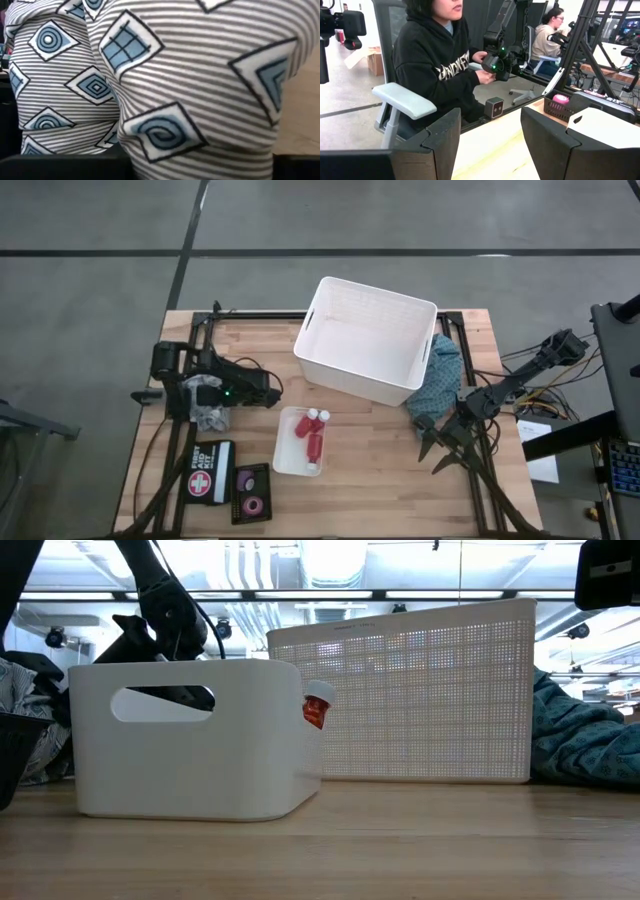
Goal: Pick & Place Medicine items
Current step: Put the gray patient gown into the big white bin
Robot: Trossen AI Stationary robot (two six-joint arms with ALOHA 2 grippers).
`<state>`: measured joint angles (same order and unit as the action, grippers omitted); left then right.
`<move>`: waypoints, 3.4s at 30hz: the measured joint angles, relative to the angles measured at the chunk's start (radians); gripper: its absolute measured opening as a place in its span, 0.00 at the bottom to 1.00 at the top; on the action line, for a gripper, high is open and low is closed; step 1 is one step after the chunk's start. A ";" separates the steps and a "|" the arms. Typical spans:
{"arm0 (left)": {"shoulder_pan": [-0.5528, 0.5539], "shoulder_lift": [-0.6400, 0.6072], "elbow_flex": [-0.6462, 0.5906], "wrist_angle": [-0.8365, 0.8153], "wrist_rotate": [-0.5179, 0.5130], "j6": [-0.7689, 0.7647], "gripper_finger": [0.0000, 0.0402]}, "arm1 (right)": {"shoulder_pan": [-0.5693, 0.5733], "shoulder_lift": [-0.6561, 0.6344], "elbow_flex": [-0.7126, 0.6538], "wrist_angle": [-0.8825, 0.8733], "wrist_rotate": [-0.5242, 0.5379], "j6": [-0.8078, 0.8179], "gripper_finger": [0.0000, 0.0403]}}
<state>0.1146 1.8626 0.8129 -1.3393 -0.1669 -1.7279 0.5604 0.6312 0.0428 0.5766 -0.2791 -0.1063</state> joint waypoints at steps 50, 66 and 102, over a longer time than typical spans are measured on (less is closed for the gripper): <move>-0.128 -0.057 0.443 -0.233 -0.667 0.108 0.32 | 0.000 0.000 0.000 0.000 0.000 0.000 0.51; -0.245 -0.385 0.486 -0.112 -1.018 0.234 0.32 | 0.000 0.000 0.000 0.000 0.000 -0.001 0.51; 0.036 -0.492 0.482 1.337 -0.097 1.833 0.32 | 0.000 0.000 0.000 0.000 0.000 0.000 0.51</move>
<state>0.1506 1.3708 1.2949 -0.0026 -0.2638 0.1054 0.5602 0.6313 0.0427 0.5770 -0.2794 -0.1066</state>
